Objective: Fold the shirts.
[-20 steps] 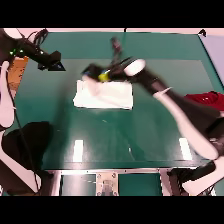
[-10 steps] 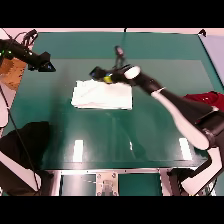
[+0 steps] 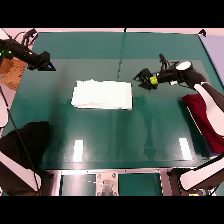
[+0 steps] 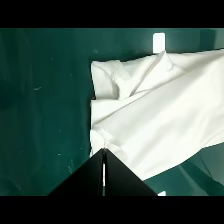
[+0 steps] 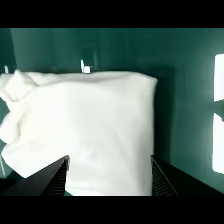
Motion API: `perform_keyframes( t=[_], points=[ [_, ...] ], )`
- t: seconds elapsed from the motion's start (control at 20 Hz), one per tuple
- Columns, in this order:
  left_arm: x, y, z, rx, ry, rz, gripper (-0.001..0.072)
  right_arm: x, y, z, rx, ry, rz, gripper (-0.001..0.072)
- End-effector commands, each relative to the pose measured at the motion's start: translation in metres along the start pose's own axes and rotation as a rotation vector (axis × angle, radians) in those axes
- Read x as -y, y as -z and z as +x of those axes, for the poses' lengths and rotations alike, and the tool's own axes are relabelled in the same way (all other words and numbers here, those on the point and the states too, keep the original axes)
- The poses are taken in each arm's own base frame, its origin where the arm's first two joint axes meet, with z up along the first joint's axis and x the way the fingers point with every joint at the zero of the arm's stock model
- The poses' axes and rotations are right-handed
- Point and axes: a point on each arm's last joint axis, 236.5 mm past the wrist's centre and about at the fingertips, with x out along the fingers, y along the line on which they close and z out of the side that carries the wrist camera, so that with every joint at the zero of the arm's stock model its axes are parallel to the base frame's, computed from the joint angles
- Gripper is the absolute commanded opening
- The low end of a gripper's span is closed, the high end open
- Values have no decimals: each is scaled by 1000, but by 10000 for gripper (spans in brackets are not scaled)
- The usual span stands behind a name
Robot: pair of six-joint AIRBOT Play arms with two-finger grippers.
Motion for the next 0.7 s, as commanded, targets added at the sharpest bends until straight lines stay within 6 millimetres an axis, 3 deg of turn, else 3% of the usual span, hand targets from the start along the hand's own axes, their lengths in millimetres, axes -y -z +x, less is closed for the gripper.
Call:
perform_keyframes(
  t=[0.0, 0.1, 0.25, 0.3, 0.35, 0.4, 0.5, 0.65],
  points=[
    [-1, -3, 0, 14, -2, -4, 23, 37, 31, 18, -82, 40, 56, 573],
    [0, -3, 0, 15, -2, -7, 23, 36, 50, 48, -129, 50, 51, 573],
    [0, -3, 0, 14, -2, -7, 23, 14, 72, 96, -156, 1, 49, 570],
    [0, -3, 0, 14, -1, -7, 23, 3, 74, 105, -145, -26, 46, 499],
    [0, -3, 0, 11, -1, -6, 23, -10, 74, 109, -140, -61, 40, 185],
    [0, -2, 0, 10, -1, -6, 23, -29, 72, 107, -144, -106, 29, 13],
    [0, -2, 0, 9, -1, -6, 23, -73, 61, 84, -169, -196, -43, 12],
    [0, 1, 0, -3, 1, -6, 23, -156, 18, 9, -64, -320, -182, 11]
  ],
)
